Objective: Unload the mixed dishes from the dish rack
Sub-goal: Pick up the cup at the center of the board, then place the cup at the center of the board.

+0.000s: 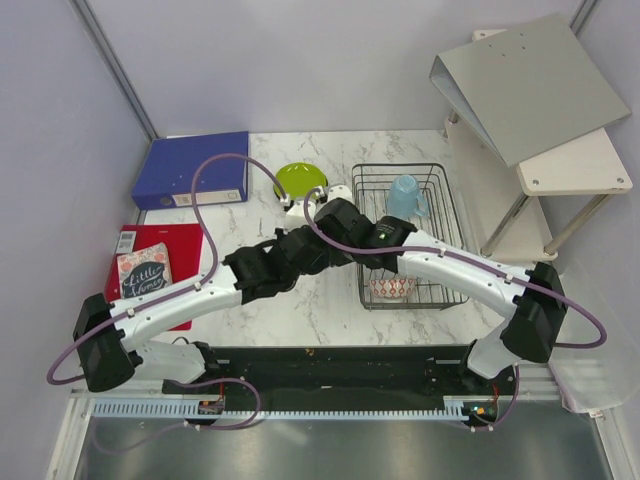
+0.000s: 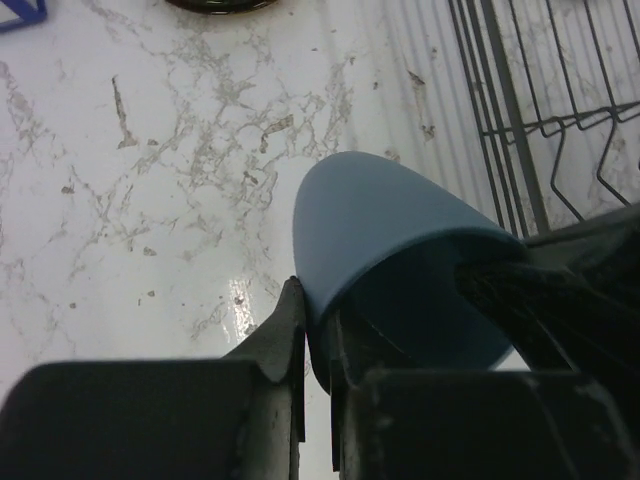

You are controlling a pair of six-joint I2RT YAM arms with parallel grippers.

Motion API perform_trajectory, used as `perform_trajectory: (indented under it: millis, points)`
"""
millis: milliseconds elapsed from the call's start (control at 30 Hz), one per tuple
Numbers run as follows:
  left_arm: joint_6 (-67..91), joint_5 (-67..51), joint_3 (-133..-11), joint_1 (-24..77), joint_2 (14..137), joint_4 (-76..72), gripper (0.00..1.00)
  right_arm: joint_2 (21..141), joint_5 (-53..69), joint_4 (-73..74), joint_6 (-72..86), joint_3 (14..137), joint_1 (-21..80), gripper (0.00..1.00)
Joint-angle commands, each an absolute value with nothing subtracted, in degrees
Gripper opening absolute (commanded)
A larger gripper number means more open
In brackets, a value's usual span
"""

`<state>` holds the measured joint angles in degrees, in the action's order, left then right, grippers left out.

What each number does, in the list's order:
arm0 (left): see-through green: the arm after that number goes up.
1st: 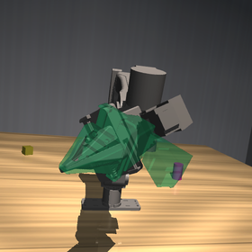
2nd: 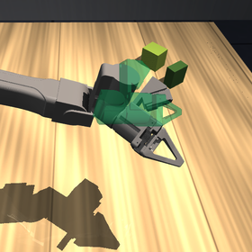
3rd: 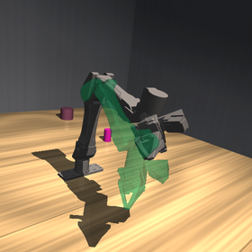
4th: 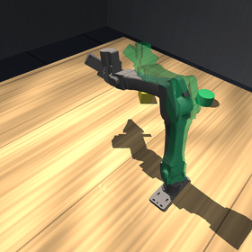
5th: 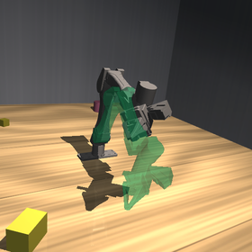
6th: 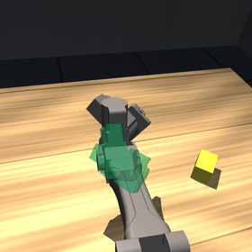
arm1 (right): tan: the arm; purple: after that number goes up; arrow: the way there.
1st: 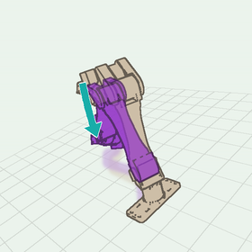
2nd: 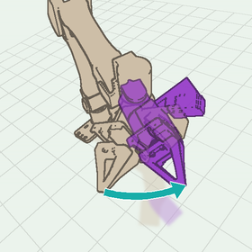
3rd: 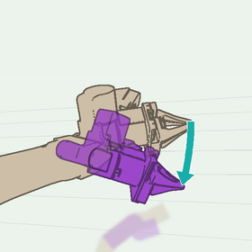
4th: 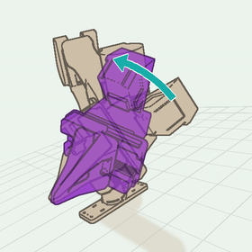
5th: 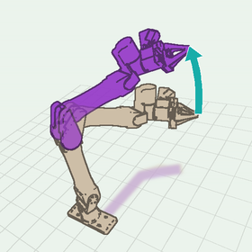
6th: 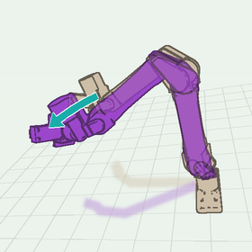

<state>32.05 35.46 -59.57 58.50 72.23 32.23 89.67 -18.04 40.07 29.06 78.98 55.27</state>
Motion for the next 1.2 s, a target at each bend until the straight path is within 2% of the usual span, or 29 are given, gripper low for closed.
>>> perform_trajectory:
  millis: [0,67,100,167,200,300,533,633,800,967,1167]
  points:
    - [32.87,40.34,-58.8,58.36,71.72,32.17,0.02,86.31,-19.51,39.46,28.92,80.51,55.72,0.02]
    - [32.87,40.34,-58.71,58.36,71.28,32.25,0.02,86.13,-19.51,39.46,28.74,80.33,55.81,0.14]
    - [33.05,40.52,-58.62,58.45,70.76,32.17,0.02,85.87,-19.51,39.2,28.39,80.33,55.81,0.37]
    - [33.22,41.04,-58.54,58.36,70.05,32.43,0.02,85.52,-19.86,39.02,28.13,79.98,55.81,0.56]
    - [33.14,41.22,-58.62,58.19,69.53,32.69,0.02,85.0,-20.65,38.94,28.13,79.81,55.9,0.73]
    - [33.31,40.52,-58.89,54.95,68.91,34.36,0.02,83.24,-26.35,39.11,28.56,78.84,55.81,0.98]
    - [33.58,28.5,-60.02,39.57,67.06,37.43,0.02,77.97,-31.81,38.59,27.86,78.49,55.55,0.98]
    - [33.66,24.63,-63.88,30.08,70.91,41.72,0.02,74.1,-32.78,35.52,28.13,75.51,55.55,0.98]
    - [34.02,20.22,-76.27,17.69,86.62,50.62,0.02,71.63,-34.63,34.63,27.77,72.43,55.55,0.98]
    - [33.22,15.39,-85.76,12.14,95.78,53.08,0.02,70.4,-34.02,34.63,28.47,69.18,55.55,0.98]
    - [33.22,11.6,-89.38,6.86,103.27,52.91,0.02,67.59,-34.27,34.37,27.25,66.36,55.55,0.98]
